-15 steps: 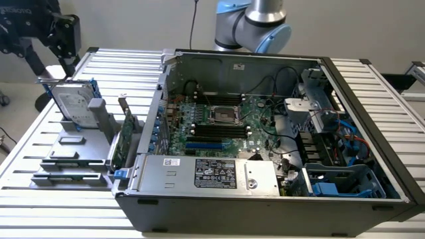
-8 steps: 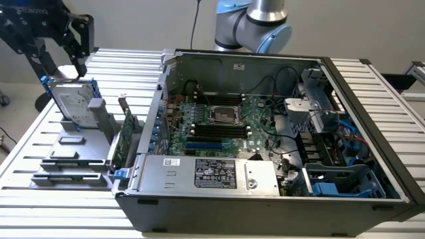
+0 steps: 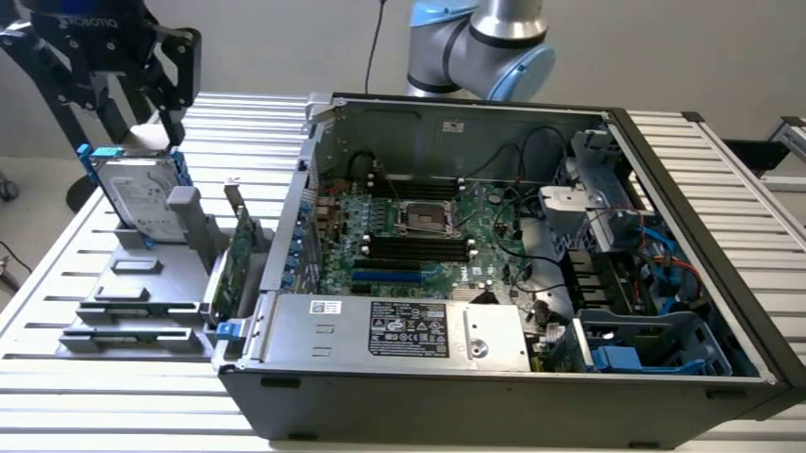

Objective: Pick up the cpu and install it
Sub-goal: 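Pick up the cpu and move it towards the insertion slot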

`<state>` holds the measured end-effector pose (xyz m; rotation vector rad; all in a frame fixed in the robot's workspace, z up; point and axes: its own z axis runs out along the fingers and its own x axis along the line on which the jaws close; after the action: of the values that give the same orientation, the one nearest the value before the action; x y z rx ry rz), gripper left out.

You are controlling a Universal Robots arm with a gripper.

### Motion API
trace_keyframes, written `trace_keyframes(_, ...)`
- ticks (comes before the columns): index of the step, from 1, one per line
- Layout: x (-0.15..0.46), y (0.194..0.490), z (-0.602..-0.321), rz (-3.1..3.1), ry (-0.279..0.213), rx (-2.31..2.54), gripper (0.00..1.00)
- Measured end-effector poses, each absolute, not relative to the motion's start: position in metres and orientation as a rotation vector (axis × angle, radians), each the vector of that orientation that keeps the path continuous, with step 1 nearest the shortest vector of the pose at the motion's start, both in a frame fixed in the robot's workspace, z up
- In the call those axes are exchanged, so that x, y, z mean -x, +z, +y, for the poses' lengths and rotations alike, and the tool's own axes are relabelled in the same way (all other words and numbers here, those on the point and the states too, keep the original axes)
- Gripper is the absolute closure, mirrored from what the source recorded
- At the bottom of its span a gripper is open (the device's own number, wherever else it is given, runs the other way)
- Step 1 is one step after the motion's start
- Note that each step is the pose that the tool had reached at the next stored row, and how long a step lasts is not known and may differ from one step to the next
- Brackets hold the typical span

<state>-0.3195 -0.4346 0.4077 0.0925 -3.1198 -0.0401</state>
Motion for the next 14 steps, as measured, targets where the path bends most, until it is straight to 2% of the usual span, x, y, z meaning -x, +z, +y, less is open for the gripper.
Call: trace_keyframes(14,0.279,0.408,-0.435,-3.120,-0.055,-0.111,0.45)
